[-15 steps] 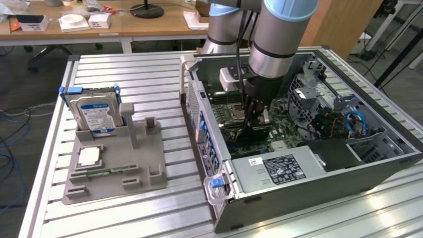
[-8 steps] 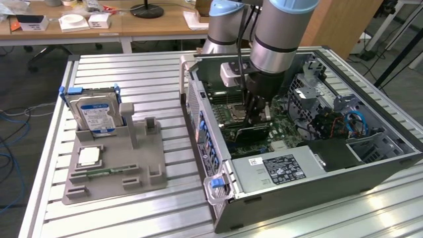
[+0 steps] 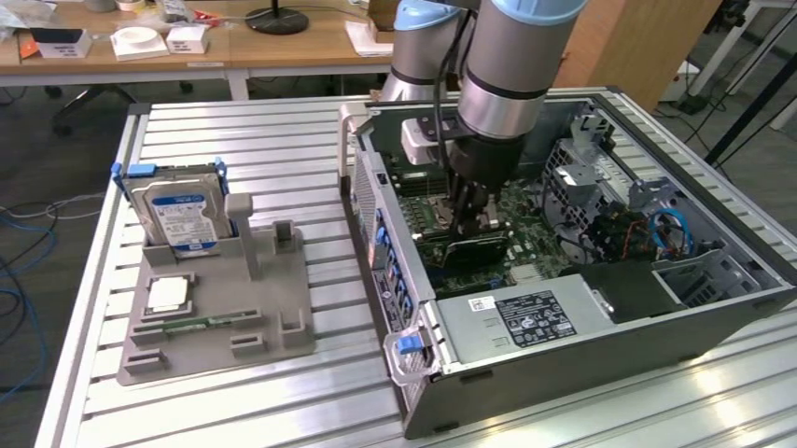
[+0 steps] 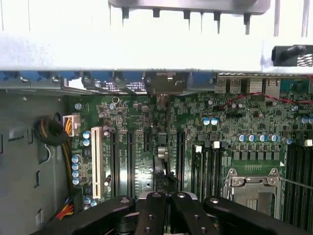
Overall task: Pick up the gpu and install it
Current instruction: 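Press down on the gpu until it lock into place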
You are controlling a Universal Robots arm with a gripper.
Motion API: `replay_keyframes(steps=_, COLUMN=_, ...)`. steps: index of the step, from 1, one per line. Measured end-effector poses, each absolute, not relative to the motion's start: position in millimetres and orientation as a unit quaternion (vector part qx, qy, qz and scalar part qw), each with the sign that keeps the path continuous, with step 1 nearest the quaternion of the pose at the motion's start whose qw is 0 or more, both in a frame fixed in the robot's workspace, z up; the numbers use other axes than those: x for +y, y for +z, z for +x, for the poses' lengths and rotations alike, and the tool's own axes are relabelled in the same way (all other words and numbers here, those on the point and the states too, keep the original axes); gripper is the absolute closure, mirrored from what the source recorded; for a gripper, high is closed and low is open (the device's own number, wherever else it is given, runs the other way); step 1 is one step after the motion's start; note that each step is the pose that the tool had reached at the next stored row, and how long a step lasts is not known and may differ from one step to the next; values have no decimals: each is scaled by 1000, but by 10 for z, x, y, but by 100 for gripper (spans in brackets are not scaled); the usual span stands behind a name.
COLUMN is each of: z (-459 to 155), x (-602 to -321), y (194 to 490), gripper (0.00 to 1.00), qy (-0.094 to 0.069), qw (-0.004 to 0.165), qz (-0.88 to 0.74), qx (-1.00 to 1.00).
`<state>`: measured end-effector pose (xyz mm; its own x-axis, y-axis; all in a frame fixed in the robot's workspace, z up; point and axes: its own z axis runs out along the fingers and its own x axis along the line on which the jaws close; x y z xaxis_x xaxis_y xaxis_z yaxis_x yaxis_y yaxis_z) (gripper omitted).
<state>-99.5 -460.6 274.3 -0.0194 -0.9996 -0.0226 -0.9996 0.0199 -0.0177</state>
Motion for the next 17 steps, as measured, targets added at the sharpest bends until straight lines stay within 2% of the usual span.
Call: replay_keyframes(steps=17, z=-1221, x=-4608, y=2807, gripper=89, qy=1, qw=14, qz=-699, qx=715)
